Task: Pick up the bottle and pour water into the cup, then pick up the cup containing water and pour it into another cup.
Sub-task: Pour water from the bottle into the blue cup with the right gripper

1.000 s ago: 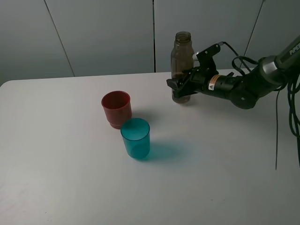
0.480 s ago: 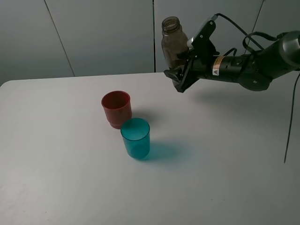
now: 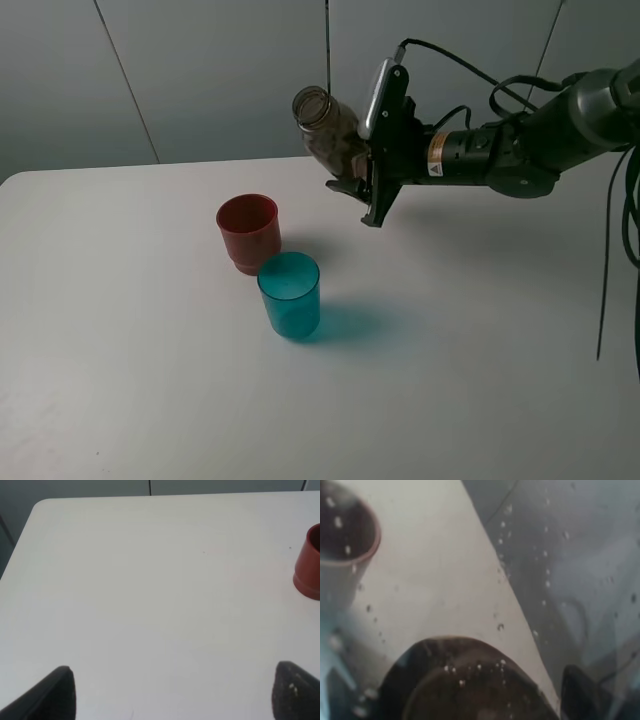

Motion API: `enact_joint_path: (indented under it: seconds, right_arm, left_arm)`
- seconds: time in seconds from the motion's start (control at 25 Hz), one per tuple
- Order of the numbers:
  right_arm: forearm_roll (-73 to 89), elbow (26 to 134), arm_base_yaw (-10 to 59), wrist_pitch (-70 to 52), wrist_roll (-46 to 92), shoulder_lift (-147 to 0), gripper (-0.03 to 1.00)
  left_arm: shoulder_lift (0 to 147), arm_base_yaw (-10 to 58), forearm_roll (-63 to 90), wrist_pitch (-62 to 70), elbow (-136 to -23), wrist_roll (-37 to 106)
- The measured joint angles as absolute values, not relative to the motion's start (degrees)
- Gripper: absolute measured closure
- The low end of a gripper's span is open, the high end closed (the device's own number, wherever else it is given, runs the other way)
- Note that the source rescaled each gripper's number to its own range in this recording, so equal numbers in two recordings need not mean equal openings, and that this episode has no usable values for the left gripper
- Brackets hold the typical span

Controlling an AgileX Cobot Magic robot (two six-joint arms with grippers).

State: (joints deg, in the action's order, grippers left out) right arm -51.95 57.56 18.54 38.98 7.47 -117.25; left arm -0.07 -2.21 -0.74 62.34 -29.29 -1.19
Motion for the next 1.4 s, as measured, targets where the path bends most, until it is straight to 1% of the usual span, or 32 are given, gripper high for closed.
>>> enact_joint_path:
  seconds: [0.44, 0.84, 1.08, 1.4]
  right_arm:
    - [-52.1, 57.6, 18.8, 38.3, 22.7, -117.2, 0.96]
    - [-52.1, 57.6, 18.8, 38.1, 29.8, -117.2, 0.96]
    - [-51.9, 57.6, 18.8, 35.4, 35.7, -117.2, 0.96]
    - [-51.4, 57.6, 19.0, 35.0, 39.1, -117.2, 0.96]
  left_arm:
    - [-0.1, -2.2, -0.7, 62.3, -29.3, -1.2]
    - [-0.1, -2.2, -0.7, 62.3, -29.3, -1.2]
    - [-0.1, -2.2, -0.7, 62.3, -29.3, -1.2]
    - [-0.1, -2.2, -0.7, 62.3, -29.3, -1.2]
